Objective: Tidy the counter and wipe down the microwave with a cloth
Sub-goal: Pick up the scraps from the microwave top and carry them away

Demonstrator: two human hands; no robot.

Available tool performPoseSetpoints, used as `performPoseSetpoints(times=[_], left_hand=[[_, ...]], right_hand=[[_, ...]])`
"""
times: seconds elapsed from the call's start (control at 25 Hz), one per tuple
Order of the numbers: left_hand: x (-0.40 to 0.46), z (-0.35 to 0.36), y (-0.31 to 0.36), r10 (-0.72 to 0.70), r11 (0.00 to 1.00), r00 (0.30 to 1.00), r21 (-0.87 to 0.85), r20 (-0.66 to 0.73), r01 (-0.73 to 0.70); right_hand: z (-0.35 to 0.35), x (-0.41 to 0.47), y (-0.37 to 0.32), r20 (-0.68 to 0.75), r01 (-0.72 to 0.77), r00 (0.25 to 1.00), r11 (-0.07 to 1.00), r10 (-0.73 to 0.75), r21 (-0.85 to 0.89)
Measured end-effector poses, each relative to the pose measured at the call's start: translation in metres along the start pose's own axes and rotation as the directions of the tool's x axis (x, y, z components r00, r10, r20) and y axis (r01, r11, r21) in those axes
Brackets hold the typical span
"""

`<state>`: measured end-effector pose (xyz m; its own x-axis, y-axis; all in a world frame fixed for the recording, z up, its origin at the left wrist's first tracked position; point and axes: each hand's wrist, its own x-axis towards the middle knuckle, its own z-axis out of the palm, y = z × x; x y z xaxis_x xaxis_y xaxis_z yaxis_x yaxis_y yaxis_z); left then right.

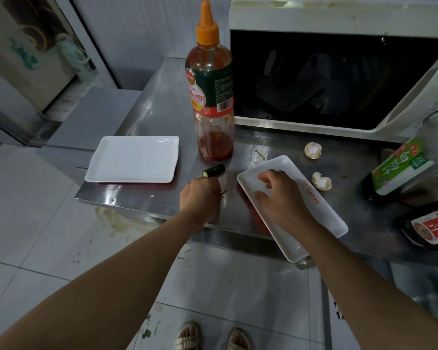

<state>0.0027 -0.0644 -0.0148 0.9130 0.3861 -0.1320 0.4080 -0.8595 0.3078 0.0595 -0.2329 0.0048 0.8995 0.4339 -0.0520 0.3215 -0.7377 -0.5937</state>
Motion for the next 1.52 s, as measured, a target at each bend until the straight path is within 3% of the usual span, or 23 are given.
performPoseSetpoints(times=[0.32, 0.44, 0.68, 0.8, 0.88, 1.0, 1.28, 1.52], left_hand=[[0.011, -0.025, 0.003, -0.01, 0.961, 0.999, -0.276, -0.033, 0.0], [0.018, -0.036, 0.006, -0.081, 0.906, 0.997, -0.417, -0.004, 0.071], [0.03, -0.055, 0.008, -0.19, 0.573, 0.962, -0.773, 0.198, 0.272], [0.035, -0.06, 0.004, -0.207, 0.422, 0.92, -0.818, 0.332, 0.39], [0.038, -0.061, -0.001, -0.208, 0.384, 0.893, -0.806, 0.4, 0.451], [0.039, -0.061, -0.007, -0.186, 0.404, 0.874, -0.776, 0.449, 0.484], [0.042, -0.063, -0.013, -0.134, 0.566, 0.868, -0.682, 0.477, 0.463], [0.039, -0.063, -0.012, -0.107, 0.488, 0.866, -0.732, 0.489, 0.474]], right_hand=[[-0.009, 0.016, 0.004, -0.015, 0.007, 1.0, 1.0, -0.007, 0.01], [-0.014, 0.026, 0.004, -0.024, 0.021, 0.999, 1.0, -0.021, 0.003], [-0.019, 0.069, 0.007, -0.09, -0.06, 0.994, 0.997, 0.056, -0.044], [-0.015, 0.09, 0.01, -0.097, -0.117, 0.989, 0.989, 0.108, -0.093], [-0.011, 0.1, 0.011, -0.088, -0.141, 0.988, 0.981, 0.13, -0.131], [-0.007, 0.116, 0.01, -0.058, -0.188, 0.982, 0.963, 0.18, -0.193], [0.003, 0.13, 0.01, -0.033, -0.261, 0.964, 0.919, 0.264, -0.295], [-0.003, 0.125, 0.004, -0.026, -0.262, 0.964, 0.929, 0.265, -0.262]])
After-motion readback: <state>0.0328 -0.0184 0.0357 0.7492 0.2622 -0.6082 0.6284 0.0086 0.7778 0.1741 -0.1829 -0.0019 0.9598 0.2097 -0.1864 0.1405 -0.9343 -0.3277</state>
